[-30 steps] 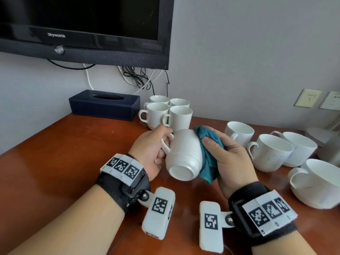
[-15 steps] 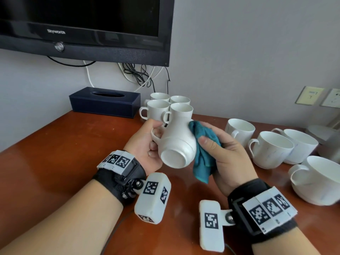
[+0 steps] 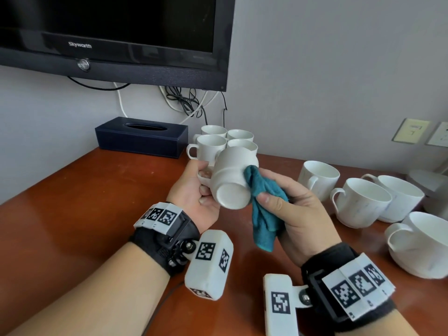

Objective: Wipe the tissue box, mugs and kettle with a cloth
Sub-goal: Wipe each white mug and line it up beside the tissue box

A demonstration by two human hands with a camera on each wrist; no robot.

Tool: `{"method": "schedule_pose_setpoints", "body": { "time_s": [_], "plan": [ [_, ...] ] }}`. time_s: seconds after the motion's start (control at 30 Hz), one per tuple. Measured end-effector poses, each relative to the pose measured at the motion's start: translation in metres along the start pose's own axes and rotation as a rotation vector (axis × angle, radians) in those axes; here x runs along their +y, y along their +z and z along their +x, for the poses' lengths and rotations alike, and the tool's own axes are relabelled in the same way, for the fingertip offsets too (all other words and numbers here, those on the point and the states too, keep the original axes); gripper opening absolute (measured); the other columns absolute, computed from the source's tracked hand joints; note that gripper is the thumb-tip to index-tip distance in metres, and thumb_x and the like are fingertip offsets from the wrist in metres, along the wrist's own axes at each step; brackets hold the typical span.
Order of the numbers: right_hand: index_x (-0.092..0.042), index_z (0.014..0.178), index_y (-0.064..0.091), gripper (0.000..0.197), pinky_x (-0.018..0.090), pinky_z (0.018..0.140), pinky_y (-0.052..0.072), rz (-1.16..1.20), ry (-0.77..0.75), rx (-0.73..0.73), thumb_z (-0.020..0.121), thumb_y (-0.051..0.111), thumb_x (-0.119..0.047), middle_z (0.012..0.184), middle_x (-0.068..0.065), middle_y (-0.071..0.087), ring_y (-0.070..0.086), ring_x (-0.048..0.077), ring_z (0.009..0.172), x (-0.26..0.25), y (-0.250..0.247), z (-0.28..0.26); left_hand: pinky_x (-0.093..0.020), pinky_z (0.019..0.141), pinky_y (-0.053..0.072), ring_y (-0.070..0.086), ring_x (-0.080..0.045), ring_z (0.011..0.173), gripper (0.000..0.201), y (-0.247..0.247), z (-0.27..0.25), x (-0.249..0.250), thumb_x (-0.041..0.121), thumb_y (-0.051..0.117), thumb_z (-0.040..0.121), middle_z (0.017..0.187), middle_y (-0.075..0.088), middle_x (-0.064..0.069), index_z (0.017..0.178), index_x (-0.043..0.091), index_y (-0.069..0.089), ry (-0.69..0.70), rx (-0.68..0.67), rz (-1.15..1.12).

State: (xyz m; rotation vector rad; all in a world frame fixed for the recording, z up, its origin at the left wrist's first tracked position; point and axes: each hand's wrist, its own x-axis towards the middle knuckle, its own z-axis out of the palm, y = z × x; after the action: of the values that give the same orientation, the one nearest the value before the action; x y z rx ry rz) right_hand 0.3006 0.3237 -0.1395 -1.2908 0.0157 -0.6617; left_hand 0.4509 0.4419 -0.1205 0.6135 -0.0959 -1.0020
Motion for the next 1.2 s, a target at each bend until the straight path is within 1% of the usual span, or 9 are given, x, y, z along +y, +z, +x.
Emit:
{"method": "schedule_pose_setpoints", "body": {
  "time_s": [0.17, 0.43, 0.7, 0.77, 0.83, 0.9, 1.0, 1.07, 1.2],
  "plan": [
    [-0.021, 0.107, 0.082, 0.036, 0.03, 0.078, 0.059, -0.02, -0.023, 0.036, 0.073, 0.076, -0.01, 0.113, 0.01, 0.076, 0.072, 0.02, 0.097, 0.001, -0.002, 0.001, -0.013, 0.024, 0.023, 0.039, -0.003, 0.028, 0.039, -0.001, 0.001, -0.001, 0.032, 0.053, 0.105, 0.046, 0.043, 0.012, 0.068, 0.02, 0.05, -0.006, 0.064, -0.023],
    [-0.017, 0.13, 0.069, 0.044, 0.049, 0.098, 0.056, 0.03, -0.023, 0.267, 0.086, 0.068, -0.021, 0.13, 0.012, 0.071, 0.068, 0.031, 0.119, -0.001, -0.01, 0.007, -0.012, 0.026, 0.02, 0.037, -0.004, 0.03, 0.034, 0.007, -0.005, -0.013, 0.027, 0.058, 0.1, 0.051, 0.042, 0.013, 0.069, 0.021, 0.047, -0.052, 0.048, 0.062],
    [-0.013, 0.126, 0.067, 0.04, 0.041, 0.082, 0.058, 0.001, 0.028, 0.228, 0.087, 0.068, -0.022, 0.115, 0.013, 0.072, 0.069, 0.026, 0.099, -0.003, -0.006, 0.005, -0.012, 0.028, 0.023, 0.038, -0.002, 0.034, 0.037, -0.005, 0.002, -0.01, 0.028, 0.068, 0.097, 0.05, 0.04, 0.015, 0.066, 0.024, 0.049, -0.22, 0.142, 0.153],
    [-0.012, 0.124, 0.067, 0.04, 0.042, 0.081, 0.058, -0.018, 0.024, 0.257, 0.086, 0.069, -0.023, 0.112, 0.013, 0.073, 0.07, 0.026, 0.097, -0.003, -0.006, 0.005, -0.011, 0.034, 0.023, 0.036, -0.002, 0.042, 0.03, -0.007, 0.007, -0.012, 0.029, 0.071, 0.095, 0.055, 0.042, 0.013, 0.069, 0.021, 0.056, -0.174, 0.176, 0.246],
    [-0.012, 0.122, 0.068, 0.036, 0.041, 0.079, 0.059, -0.021, 0.023, 0.29, 0.087, 0.069, -0.021, 0.111, 0.012, 0.074, 0.071, 0.025, 0.095, -0.004, -0.007, 0.005, -0.015, 0.047, 0.029, 0.041, -0.004, 0.053, 0.021, -0.007, 0.01, -0.015, 0.035, 0.076, 0.09, 0.067, 0.049, 0.009, 0.092, 0.014, 0.072, -0.149, 0.161, 0.315],
    [-0.013, 0.12, 0.069, 0.027, 0.04, 0.077, 0.06, -0.023, 0.034, 0.323, 0.094, 0.067, -0.016, 0.108, 0.011, 0.076, 0.072, 0.024, 0.093, -0.004, -0.007, 0.005, -0.019, 0.058, 0.029, 0.045, -0.007, 0.062, 0.042, -0.007, 0.011, -0.018, 0.042, 0.079, 0.085, 0.078, 0.052, 0.006, 0.117, 0.017, 0.07, -0.139, 0.123, 0.355],
    [-0.013, 0.122, 0.068, 0.023, 0.042, 0.078, 0.061, -0.032, 0.064, 0.372, 0.099, 0.064, -0.015, 0.111, 0.013, 0.076, 0.072, 0.026, 0.094, -0.004, -0.01, 0.006, -0.026, 0.069, 0.028, 0.05, -0.019, 0.079, 0.067, -0.004, 0.008, -0.019, 0.049, 0.091, 0.067, 0.086, 0.051, -0.001, 0.122, 0.02, 0.066, -0.113, 0.031, 0.426],
    [-0.014, 0.123, 0.068, 0.023, 0.042, 0.077, 0.061, -0.047, 0.084, 0.41, 0.1, 0.065, -0.016, 0.111, 0.014, 0.076, 0.073, 0.025, 0.092, -0.005, -0.011, 0.007, -0.032, 0.075, 0.036, 0.051, -0.026, 0.093, 0.063, -0.003, 0.006, -0.017, 0.049, 0.094, 0.063, 0.098, 0.056, -0.006, 0.115, 0.019, 0.076, -0.043, -0.004, 0.513],
    [-0.014, 0.121, 0.069, 0.021, 0.044, 0.079, 0.063, -0.058, 0.106, 0.46, 0.101, 0.065, -0.016, 0.108, 0.012, 0.077, 0.074, 0.026, 0.091, -0.005, -0.013, 0.007, -0.034, 0.079, 0.047, 0.063, -0.02, 0.094, 0.067, -0.005, 0.0, -0.014, 0.039, 0.091, 0.066, 0.116, 0.072, 0.001, 0.129, 0.032, 0.071, 0.021, -0.075, 0.713]
  ]
}}
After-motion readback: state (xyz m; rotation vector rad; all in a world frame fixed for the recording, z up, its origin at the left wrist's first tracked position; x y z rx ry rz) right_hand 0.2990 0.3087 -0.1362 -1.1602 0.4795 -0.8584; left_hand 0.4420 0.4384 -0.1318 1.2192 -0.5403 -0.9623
